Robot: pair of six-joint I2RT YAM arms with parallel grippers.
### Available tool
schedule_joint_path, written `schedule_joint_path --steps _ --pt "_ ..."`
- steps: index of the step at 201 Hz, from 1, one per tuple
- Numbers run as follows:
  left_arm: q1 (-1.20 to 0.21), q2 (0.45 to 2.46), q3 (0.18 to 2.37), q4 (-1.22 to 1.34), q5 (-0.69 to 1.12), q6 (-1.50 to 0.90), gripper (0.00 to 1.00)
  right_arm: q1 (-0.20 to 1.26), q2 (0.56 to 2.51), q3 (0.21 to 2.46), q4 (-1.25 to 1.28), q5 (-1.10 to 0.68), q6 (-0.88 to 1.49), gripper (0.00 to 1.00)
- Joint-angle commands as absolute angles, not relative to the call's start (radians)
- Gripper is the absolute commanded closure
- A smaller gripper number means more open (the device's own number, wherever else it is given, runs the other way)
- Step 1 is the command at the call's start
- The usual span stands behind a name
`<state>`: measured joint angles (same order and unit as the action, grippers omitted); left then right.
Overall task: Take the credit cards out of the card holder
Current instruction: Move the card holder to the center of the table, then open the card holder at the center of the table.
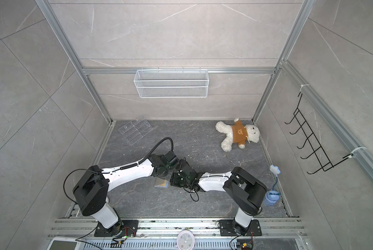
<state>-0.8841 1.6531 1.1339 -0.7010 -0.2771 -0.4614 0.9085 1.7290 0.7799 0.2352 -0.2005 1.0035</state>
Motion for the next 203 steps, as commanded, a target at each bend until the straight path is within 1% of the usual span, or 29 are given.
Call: schedule_joint_path --steps 1,25,49,82,121,152,187,203 --pt "-0.898 1.573 1.130 -0.644 -0.231 -0.483 1.00 0.910 1.751 0.781 0.266 -0.167 1.037 0.92" --pt "-0.884 1.532 1.100 -0.620 -0.207 -0.487 1.00 0.892 1.713 0.733 0.298 -0.150 1.049 0.85" --pt "-0.858 1.506 1.064 -0.583 -0.153 -0.492 1.00 0.882 1.691 0.741 0.250 -0.147 1.019 0.78" --pt "-0.828 1.478 1.015 -0.526 -0.106 -0.512 1.00 0.877 1.714 0.758 0.215 -0.131 1.018 0.78" --pt "-0.745 1.408 0.898 -0.428 -0.010 -0.535 1.00 0.877 1.720 0.794 0.076 -0.074 0.974 0.77" --pt "-0.687 1.348 0.801 -0.347 0.064 -0.538 1.00 0.877 1.742 0.805 0.056 -0.066 0.953 0.77" --pt "-0.659 1.331 0.738 -0.336 0.066 -0.534 1.00 0.878 1.769 0.817 0.047 -0.065 0.943 0.77" --pt "-0.650 1.326 0.723 -0.353 0.038 -0.526 1.00 0.878 1.777 0.820 0.039 -0.058 0.939 0.77"
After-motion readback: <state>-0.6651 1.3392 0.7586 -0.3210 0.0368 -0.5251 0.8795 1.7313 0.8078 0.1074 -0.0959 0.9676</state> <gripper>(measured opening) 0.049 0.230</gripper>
